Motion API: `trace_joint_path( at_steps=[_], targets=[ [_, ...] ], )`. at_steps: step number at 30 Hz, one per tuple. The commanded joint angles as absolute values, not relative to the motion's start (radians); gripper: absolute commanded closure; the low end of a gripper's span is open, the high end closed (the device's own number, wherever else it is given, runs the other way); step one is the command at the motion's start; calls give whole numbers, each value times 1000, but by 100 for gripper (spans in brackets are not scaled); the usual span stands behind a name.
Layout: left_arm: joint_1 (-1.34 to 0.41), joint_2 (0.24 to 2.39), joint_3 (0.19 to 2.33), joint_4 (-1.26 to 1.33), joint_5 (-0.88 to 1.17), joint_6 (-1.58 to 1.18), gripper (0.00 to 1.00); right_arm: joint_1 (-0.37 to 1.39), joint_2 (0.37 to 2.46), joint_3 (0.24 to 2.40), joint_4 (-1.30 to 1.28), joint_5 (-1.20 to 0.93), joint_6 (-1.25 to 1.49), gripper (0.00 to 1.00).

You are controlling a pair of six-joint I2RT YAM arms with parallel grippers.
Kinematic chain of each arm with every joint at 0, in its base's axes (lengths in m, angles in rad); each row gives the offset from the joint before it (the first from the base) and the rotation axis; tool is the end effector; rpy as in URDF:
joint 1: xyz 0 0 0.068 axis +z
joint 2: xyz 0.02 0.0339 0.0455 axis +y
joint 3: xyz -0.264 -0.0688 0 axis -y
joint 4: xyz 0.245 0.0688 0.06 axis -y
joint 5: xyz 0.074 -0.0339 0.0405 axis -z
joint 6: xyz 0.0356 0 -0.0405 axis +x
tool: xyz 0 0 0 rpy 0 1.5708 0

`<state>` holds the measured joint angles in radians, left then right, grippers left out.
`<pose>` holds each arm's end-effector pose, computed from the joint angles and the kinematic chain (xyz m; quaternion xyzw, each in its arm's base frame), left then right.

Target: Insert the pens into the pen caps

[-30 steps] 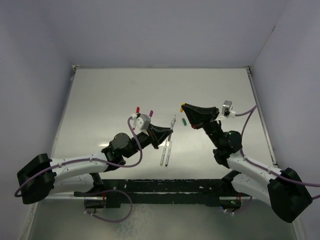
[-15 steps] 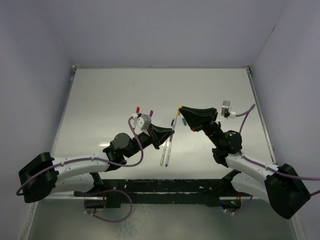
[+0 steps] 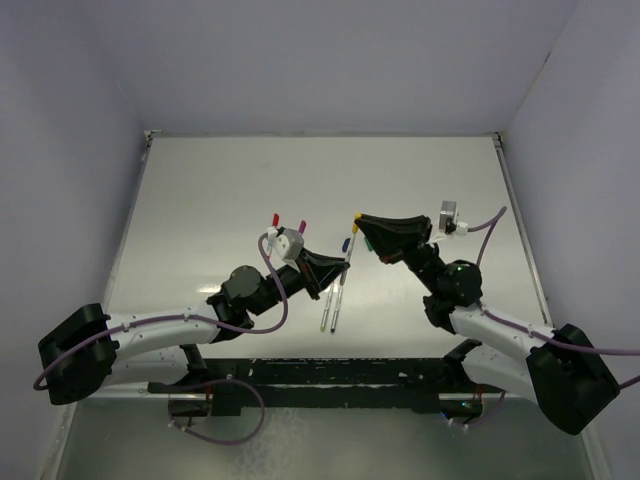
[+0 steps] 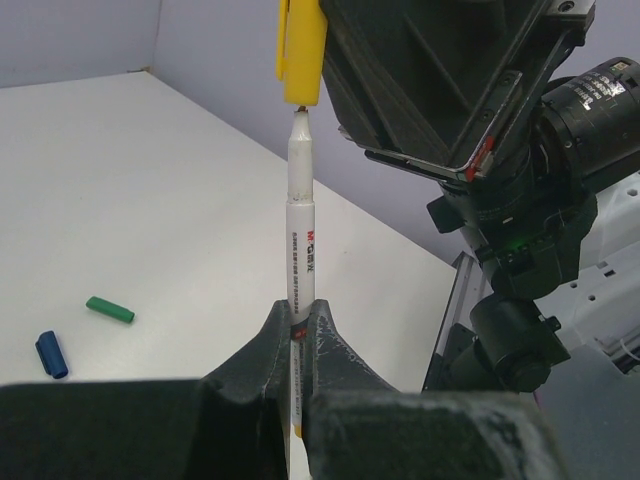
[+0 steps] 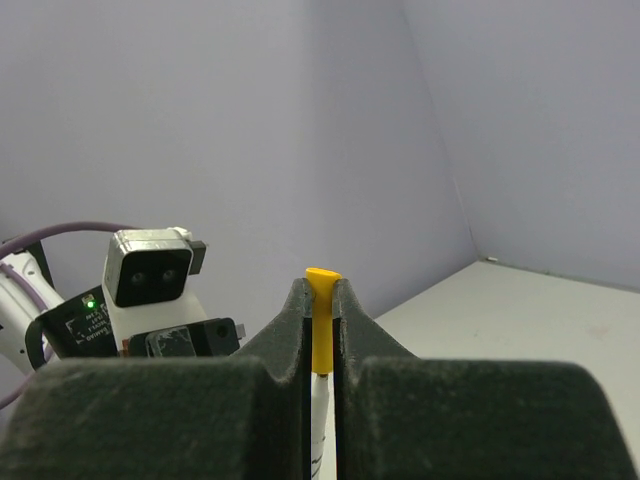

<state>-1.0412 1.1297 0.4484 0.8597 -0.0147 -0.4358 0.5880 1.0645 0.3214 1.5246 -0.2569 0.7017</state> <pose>0.1233 -0.2097 0.2640 0.1858 0.6138 -0.5130 0.5705 0.1530 0.1129 0.2992 -0.0964 0.3874 0.5897 0.7021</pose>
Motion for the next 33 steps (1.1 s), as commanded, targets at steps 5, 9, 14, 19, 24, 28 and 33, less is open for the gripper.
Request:
trace_joint_path(
  at_steps=[5,9,14,19,24,28,33],
  targets=[
    [-1043,1124,476,934,0,-451,100,591,1069,344,1591,-274,699,100],
    [-1043,1119,471,935,-7,-451,100,590,1068,342,1592,-278,704,100],
    [-1043,1110,464,935,-22,-451,100,591,1057,343,1582,-281,710,100],
    [-1043,1099,459,934,-33,-447,100,589,1049,338,1567,-283,716,100],
    [-1043,1098,459,934,-36,-447,100,589,1048,330,1559,-287,724,100],
    [-1043,1104,459,941,-31,-447,100,589,1063,325,1561,-290,729,100],
    [-1043,1104,455,960,-37,-446,100,589,1106,329,1594,-311,760,100]
  ],
)
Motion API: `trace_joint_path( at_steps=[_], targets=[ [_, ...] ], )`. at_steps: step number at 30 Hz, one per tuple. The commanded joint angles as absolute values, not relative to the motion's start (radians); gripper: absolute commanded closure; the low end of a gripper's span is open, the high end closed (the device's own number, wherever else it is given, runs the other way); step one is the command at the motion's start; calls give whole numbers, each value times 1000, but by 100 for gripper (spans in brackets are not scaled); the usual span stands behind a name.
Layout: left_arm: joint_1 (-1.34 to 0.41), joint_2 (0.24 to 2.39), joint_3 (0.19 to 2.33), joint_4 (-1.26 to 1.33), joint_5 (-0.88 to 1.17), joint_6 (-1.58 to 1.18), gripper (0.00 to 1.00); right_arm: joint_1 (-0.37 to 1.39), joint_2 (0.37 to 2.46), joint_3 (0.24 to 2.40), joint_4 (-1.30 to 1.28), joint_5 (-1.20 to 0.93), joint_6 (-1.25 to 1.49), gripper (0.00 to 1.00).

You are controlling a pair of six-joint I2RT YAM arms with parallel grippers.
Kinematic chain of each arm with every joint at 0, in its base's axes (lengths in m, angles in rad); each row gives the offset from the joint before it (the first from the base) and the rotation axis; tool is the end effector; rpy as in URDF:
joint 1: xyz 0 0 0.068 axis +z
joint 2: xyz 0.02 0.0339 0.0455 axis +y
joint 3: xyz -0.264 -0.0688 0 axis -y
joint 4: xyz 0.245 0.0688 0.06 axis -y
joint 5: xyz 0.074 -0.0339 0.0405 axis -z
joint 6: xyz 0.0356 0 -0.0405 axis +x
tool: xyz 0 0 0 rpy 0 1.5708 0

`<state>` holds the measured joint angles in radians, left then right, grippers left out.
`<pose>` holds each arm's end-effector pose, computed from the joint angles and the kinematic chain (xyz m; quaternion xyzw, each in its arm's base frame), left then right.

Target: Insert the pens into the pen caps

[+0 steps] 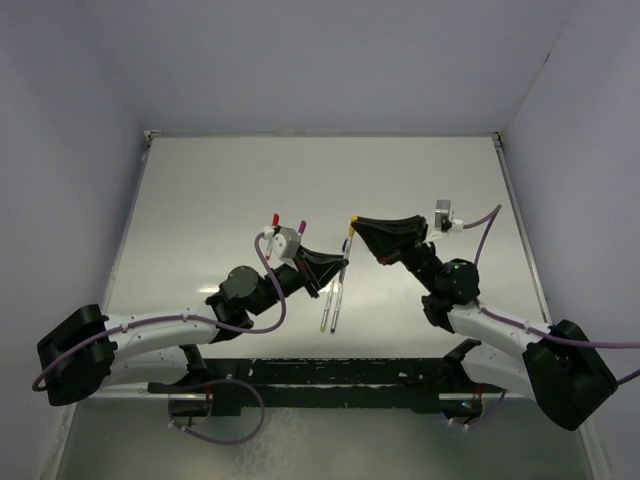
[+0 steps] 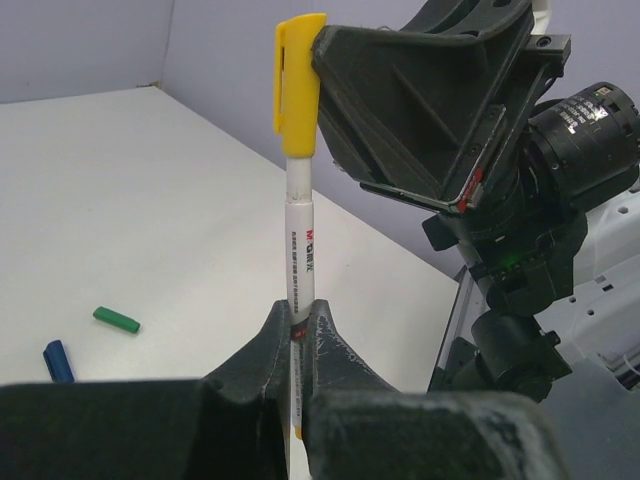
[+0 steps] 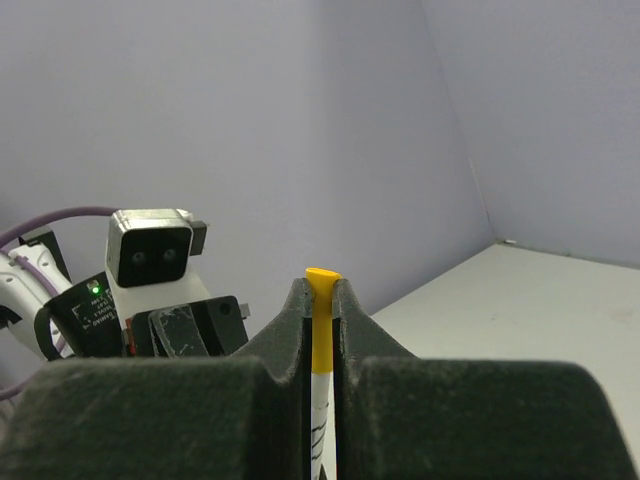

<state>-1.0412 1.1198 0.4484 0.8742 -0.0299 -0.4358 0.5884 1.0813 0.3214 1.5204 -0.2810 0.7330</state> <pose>0.1229 -0.2078 0.2677 0.1773 0.6066 -0.5147 0.5794 0.1552 0.1154 0.2958 -0.1002 0.3985 0.6020 0.6846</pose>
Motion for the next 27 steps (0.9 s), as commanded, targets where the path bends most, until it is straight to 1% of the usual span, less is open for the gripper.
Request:
trace_joint_path(
  at_steps=[1,4,12,18,21,27],
  targets=[
    [-1043,1104,451,969,-40,-446,100,589,1114,328,1602,-321,766,100],
    [-1043,1102,433,1020,-56,-446,100,590,1131,332,1605,-339,784,100],
    [-1042,1108,415,1163,-83,-399,100,590,1153,350,1458,-404,819,100],
    [-1043,1111,450,1183,-74,-366,100,589,1155,354,1342,-415,828,100],
    [-1041,1108,470,1182,-75,-340,100,589,1142,365,1252,-430,790,100],
    [-1036,1078,528,1122,-78,-275,100,591,1093,401,980,-410,674,100]
  ],
)
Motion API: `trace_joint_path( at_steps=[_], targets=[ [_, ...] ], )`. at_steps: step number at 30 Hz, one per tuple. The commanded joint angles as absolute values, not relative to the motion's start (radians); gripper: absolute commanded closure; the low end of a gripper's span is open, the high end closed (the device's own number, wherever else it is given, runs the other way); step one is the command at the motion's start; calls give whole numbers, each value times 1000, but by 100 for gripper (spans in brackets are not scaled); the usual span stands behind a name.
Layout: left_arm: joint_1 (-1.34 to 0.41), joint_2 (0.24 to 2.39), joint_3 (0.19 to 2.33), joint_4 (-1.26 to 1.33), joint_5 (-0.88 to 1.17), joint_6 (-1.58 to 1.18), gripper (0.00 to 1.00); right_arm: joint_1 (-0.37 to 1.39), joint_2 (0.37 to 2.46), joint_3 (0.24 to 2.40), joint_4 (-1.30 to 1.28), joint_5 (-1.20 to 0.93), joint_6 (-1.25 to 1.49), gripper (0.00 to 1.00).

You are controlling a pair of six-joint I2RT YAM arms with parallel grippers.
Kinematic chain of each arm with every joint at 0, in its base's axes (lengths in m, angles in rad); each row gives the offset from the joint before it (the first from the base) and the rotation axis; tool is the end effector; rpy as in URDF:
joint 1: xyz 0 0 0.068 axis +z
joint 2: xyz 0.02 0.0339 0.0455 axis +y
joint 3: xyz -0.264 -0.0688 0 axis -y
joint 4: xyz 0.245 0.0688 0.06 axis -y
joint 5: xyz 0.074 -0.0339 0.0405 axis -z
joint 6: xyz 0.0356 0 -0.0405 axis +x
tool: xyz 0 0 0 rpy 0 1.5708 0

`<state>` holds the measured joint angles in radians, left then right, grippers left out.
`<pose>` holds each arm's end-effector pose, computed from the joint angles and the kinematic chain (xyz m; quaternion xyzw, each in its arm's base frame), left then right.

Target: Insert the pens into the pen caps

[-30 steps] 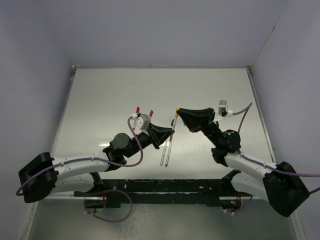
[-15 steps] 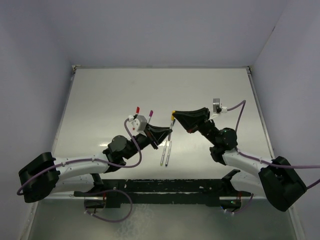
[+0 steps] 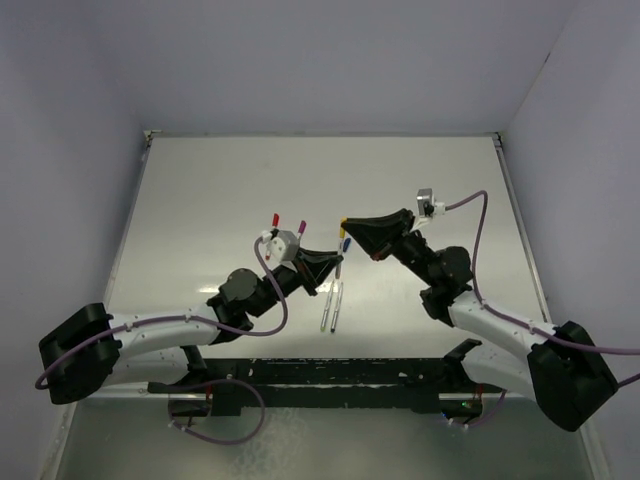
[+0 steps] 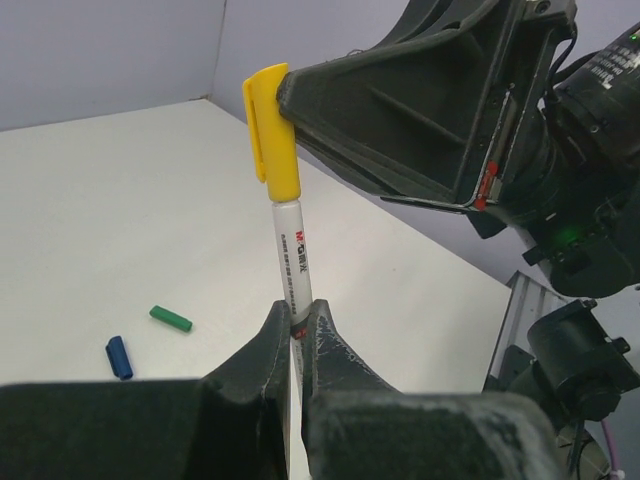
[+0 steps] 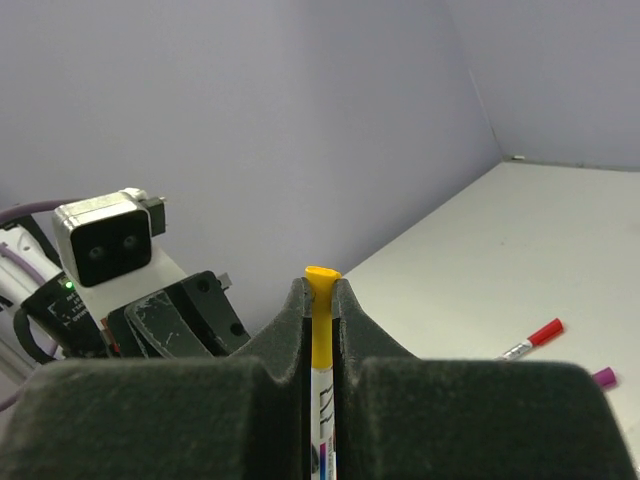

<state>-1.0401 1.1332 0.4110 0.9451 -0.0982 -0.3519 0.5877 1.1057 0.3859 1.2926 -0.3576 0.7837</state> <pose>0.1236 -0.2038 0.2599 0.1742 0.5997 -0.4769 0.6185 0.1725 0.1299 0.2912 -0.1093 0.4839 0.6130 0.6149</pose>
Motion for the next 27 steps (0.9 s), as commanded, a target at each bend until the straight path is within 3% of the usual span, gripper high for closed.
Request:
trace_joint_path(
  at_steps=[1,27],
  targets=[
    [-1031,1075,534,1119,-79,-269,100,591,1087,403,946,-407,657,100],
    [-920,1031,633,1095,-19,-284,100,704,1144,427,603,-310,475,100]
  ],
)
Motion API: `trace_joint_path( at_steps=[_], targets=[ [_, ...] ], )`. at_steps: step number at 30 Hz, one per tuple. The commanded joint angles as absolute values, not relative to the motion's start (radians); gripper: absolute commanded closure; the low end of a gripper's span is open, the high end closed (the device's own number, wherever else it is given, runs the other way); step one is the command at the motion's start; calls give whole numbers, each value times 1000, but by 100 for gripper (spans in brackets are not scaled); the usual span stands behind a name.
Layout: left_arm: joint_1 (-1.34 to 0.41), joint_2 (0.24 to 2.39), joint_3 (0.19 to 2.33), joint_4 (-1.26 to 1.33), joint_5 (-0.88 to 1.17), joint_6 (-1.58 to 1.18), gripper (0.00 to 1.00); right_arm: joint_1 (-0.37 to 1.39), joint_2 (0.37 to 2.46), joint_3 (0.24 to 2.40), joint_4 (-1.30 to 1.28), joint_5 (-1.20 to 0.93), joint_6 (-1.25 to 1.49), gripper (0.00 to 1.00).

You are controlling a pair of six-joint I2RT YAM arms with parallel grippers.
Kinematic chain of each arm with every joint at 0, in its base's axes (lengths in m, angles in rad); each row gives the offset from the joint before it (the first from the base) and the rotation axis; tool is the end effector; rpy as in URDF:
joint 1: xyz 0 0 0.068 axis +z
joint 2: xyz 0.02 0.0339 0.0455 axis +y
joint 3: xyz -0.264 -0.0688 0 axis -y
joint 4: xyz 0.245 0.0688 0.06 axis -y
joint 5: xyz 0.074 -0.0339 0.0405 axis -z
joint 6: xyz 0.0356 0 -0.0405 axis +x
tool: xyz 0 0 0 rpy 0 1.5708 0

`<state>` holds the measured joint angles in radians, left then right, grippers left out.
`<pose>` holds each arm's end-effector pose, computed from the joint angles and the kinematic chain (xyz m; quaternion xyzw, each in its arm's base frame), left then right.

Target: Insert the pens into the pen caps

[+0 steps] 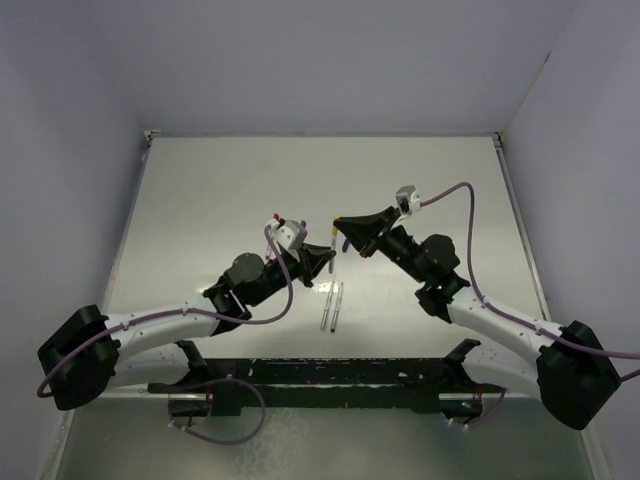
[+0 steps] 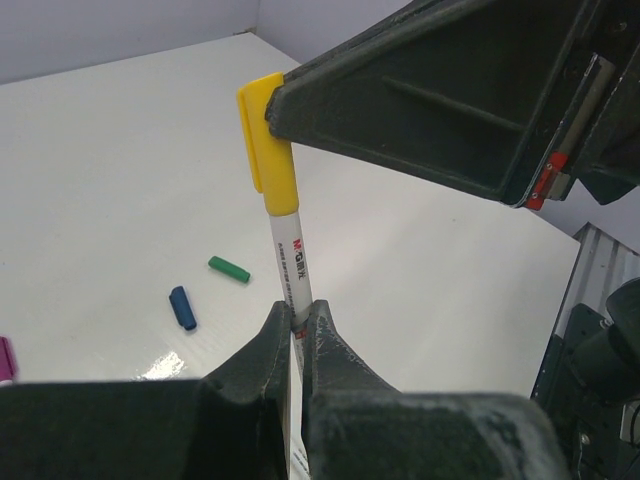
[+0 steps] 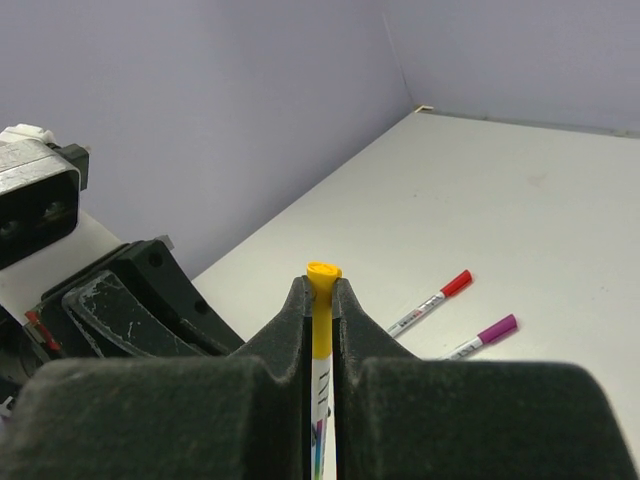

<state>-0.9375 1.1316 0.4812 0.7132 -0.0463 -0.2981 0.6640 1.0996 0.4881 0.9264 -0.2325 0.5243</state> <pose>0.1483 -0.1993 0.2587 0.1991 0.6550 -0.4092 0.6032 0.1828 0.1534 0.2909 -0.1344 0.5755 0.5064 0.6279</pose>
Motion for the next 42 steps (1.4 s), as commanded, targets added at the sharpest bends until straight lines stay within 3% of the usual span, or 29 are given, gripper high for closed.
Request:
trace_joint_path(
  at_steps=[1,10,15,18,28,42],
  targets=[
    [-917,1029,631,1087,-23,-287,100,704,1139,426,605,-305,475,100],
    [-915,1004,590,848,-21,-317,100,704,1052,502,608,-160,483,98],
    [-915,1025,524,692,-15,-376,100,705,975,598,603,-58,416,64],
    [-915,1039,487,604,-46,-405,100,704,913,638,585,4,391,54],
    [-902,1193,578,326,-248,-406,100,704,775,649,434,124,354,49],
    [-775,1570,773,276,-157,-439,100,704,752,614,311,204,380,49]
  ],
)
